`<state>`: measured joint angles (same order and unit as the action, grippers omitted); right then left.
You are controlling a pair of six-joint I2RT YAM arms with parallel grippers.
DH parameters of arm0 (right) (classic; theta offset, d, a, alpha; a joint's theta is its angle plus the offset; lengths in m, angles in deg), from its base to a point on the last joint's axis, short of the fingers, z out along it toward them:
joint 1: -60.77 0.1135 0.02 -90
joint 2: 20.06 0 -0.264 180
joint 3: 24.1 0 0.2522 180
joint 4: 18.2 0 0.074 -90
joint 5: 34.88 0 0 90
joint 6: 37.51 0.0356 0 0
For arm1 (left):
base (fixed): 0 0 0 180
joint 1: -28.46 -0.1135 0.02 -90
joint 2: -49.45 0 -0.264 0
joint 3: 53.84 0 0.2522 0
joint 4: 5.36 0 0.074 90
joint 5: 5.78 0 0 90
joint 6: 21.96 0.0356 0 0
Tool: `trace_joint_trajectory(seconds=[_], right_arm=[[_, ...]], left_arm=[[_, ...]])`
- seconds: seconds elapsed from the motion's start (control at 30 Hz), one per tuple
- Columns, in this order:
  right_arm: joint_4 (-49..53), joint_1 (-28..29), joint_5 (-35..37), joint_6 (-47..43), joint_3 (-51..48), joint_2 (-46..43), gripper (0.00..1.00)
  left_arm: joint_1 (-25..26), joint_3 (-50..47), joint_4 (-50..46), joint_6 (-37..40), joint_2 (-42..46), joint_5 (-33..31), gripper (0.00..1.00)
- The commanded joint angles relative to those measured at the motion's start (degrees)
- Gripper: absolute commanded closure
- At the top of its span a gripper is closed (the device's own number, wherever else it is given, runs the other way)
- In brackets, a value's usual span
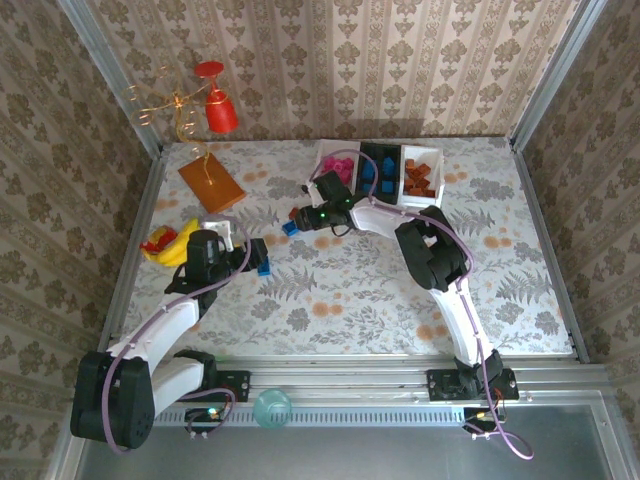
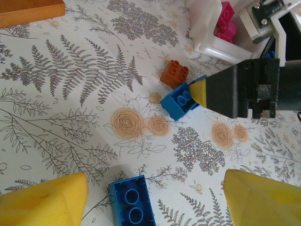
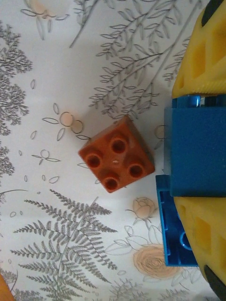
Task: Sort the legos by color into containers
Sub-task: Pick up the lego from the center of the table.
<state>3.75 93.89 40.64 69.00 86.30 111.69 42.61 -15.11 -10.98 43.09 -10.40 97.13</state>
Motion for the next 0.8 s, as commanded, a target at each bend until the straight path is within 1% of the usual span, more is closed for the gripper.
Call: trace_joint_trajectory(seconds=[0.0, 0.17, 0.27, 0.33, 0.43, 0.57, 0.77], right_arm=[[-2.0, -0.3, -3.8, 2.1, -4.1, -4.5, 0.54], [-2.7, -0.4, -4.0, 2.1, -10.1, -8.2, 0.5], [-2.9, -0.4, -1.8, 1.1, -13.1, -9.8, 0.48], [-2.7, -0.6, 0.1, 0.5, -14.6, -10.6, 0.45], [-2.8, -1.1, 1.1, 0.5, -15.6, -10.9, 0.42], [-3.2, -1.6, 1.1, 0.8, -15.6, -10.4, 0.41], [-4.4, -2.3, -0.1, 1.7, -15.8, -10.0, 0.37]], left_arm=[[-0.4, -0.9, 1.4, -1.2, 0.6, 1.1, 0.23], [-0.5, -0.8, 1.5, -1.3, 0.7, 1.3, 0.23], [-0.4, -0.8, 1.7, -1.3, 0.6, 1.6, 0.23], [-0.4, -0.8, 1.9, -1.5, 0.4, 1.7, 0.23], [-0.4, -0.8, 1.9, -1.5, 0.2, 1.9, 0.23], [-0.4, -0.8, 1.9, -1.5, 0.3, 1.9, 0.23], [-0.4, -0.9, 1.7, -1.4, 0.6, 1.7, 0.23]])
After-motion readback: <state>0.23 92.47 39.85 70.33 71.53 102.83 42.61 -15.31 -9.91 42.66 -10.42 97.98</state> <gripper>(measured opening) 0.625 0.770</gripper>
